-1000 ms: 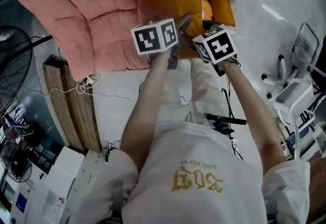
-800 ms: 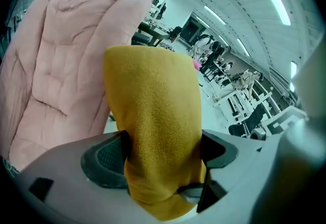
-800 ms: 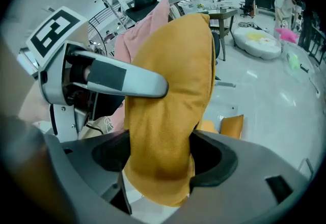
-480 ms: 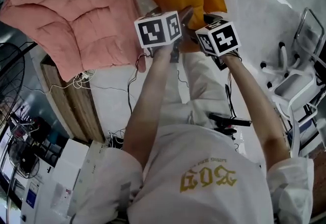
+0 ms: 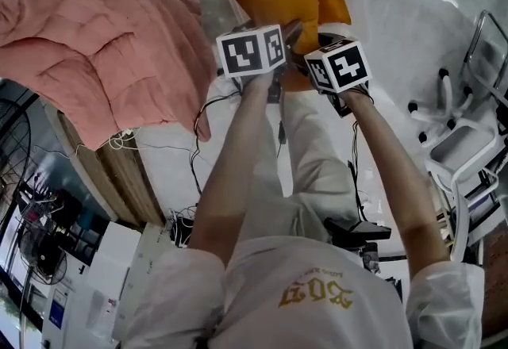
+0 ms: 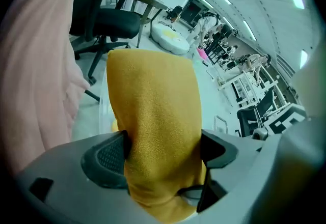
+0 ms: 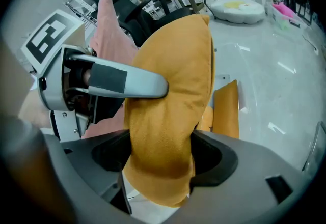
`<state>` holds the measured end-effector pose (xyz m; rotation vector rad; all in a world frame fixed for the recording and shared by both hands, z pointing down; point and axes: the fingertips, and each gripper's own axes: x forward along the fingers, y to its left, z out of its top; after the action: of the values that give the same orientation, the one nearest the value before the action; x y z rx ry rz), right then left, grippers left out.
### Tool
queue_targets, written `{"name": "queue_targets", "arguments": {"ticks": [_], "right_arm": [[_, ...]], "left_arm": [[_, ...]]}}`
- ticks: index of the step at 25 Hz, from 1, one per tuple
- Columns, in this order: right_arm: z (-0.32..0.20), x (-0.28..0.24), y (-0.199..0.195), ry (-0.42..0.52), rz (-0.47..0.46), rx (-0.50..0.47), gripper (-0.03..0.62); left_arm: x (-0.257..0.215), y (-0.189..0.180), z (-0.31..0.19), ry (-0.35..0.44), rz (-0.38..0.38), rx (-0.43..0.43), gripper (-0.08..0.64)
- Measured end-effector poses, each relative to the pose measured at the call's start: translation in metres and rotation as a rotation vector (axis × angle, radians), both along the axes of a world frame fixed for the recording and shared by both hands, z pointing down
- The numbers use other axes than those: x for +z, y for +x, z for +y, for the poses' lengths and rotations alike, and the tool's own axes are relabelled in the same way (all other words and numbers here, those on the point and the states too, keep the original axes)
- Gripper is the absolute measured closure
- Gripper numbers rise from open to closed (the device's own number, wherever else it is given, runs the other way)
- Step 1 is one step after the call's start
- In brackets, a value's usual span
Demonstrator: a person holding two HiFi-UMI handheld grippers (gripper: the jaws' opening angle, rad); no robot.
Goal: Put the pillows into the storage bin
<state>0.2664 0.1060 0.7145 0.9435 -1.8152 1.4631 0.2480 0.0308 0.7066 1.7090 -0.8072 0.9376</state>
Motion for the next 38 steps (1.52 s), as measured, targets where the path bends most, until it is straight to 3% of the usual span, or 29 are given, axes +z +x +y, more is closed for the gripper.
{"name": "queue_targets", "arguments": {"ticks": [23, 27, 31, 33, 38], "right_arm": [[-0.038, 0.231, 0.011, -0.08, 0.012, -0.038, 0.198], [-0.033, 0.26, 0.01, -0.105, 0.033, -0.044, 0.193], [-0.033, 0.282, 0.026, -0.147, 0.079, 0.034, 0.232], [-0.03, 0.288, 0.035, -0.158, 0.11, 0.018, 0.264], [-0.027, 0.277, 0.047, -0.149, 0.121, -0.005, 0.265]], "left_arm": [[0.237, 0.0, -0.034, -0.046, -0.081, -0.113, 0.106], [0.263, -0.004, -0.028, -0.074, -0.079, -0.124, 0.094], [0.282, -0.011, -0.018, -0.136, -0.082, -0.135, 0.098], [0.289, -0.018, -0.011, -0.158, -0.104, -0.126, 0.086], [0.277, -0.029, -0.009, -0.151, -0.136, -0.096, 0.094]]}}
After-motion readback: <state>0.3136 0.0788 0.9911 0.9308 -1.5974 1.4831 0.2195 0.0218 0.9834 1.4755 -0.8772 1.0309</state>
